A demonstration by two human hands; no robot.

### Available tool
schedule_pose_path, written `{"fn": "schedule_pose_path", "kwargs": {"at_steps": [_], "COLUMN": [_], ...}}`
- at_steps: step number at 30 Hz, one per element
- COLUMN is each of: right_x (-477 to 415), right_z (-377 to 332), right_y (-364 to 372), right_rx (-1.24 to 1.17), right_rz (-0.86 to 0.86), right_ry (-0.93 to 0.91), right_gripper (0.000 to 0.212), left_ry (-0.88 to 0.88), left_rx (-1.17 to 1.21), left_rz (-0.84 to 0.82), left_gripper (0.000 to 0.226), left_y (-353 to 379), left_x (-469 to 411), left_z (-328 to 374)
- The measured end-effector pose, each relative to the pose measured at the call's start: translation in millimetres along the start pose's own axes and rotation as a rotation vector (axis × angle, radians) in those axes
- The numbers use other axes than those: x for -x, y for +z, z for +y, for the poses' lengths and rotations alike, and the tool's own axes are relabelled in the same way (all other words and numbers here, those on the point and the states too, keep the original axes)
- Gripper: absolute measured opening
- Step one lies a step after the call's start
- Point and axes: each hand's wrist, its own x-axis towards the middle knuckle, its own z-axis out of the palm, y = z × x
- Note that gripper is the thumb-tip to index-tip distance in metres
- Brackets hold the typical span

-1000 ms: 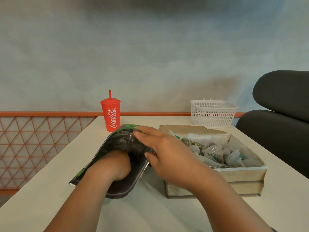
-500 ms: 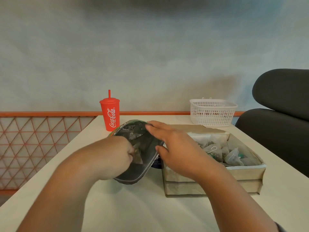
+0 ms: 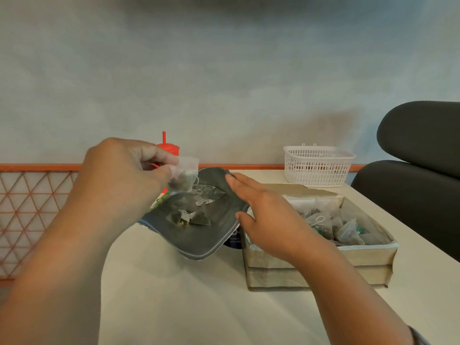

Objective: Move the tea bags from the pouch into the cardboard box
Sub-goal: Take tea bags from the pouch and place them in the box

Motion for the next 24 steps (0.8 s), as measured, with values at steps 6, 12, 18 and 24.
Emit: {"fn": "schedule_pose_path", "kwargs": {"at_steps": [6,12,18,24], "right_x": [1,2,1,1], "right_z": [-9,-10,-6,-6], "right_y": [14,26,13,-12], "right_rx": [0.077,0.156,-0.055,-0.717], "right_rz": [-0.053,-0.190,-0.024,0.168], "right_ry": [-0.036,-0.078,-0.010,0.100], "right_gripper": [0.067,0.053,0.025,0.024], "left_ry": [-0.011,0.032,0.069,0.070], "left_rx": [-0.081,-0.115,-0.086,0.061], "left_rz": [0.043,0.014,-0.078,-0.225], "left_gripper": [0.027,0.028,0.029,0.030], "left_y": [6,10,20,37], "left_x": [2,3,2,12], "left_z": [6,3,0,4]}}
